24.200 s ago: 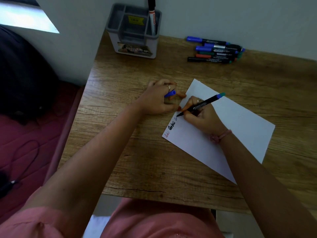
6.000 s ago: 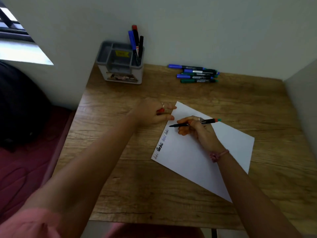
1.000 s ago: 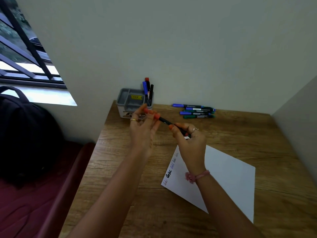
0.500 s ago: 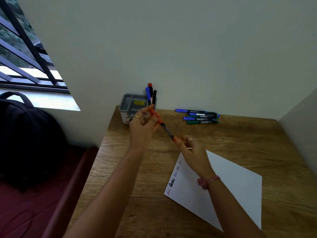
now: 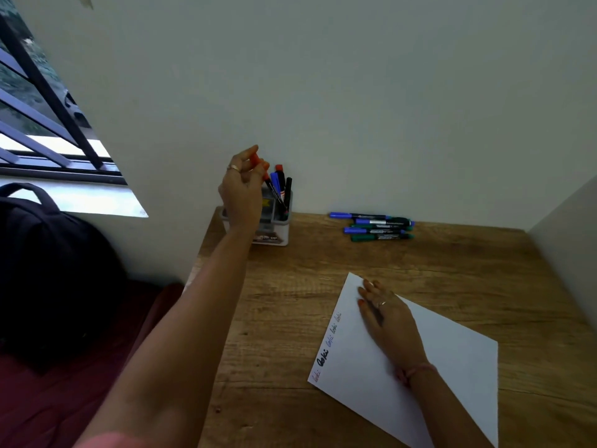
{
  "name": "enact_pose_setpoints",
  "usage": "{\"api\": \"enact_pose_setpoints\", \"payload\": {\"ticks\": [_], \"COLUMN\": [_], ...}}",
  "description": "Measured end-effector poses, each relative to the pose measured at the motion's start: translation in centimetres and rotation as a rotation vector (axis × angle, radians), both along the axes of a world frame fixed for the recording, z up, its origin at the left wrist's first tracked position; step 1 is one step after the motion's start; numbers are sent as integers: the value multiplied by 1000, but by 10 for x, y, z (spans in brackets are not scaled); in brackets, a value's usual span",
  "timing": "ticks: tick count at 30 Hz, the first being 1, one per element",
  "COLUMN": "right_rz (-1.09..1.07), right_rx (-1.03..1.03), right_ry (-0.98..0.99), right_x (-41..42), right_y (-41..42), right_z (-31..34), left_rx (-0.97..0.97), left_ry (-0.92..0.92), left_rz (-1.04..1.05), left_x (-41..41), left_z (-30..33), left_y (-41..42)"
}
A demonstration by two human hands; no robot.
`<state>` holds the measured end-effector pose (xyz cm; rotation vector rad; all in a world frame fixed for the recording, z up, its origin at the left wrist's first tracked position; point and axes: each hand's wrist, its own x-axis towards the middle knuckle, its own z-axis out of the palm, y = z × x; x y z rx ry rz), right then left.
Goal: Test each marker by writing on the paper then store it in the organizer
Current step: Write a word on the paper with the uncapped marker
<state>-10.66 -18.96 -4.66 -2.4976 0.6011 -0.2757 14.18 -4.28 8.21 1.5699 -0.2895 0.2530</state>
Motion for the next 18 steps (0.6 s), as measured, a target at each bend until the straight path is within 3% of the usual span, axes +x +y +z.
{"api": "enact_pose_setpoints", "payload": {"ticks": [14,18], "right_rz": [-11,-5], "right_rx": [16,10], "right_ry": [-10,-21], "right_x": [1,1], "right_y": [-3,-3], "right_z": [-4,-4], "left_rx": [404,354], "left_ry": [-18,-53], "left_rz": [-154,-70], "left_x": [16,19], "left_z": [-52,-60], "left_y": [-9,-7]}}
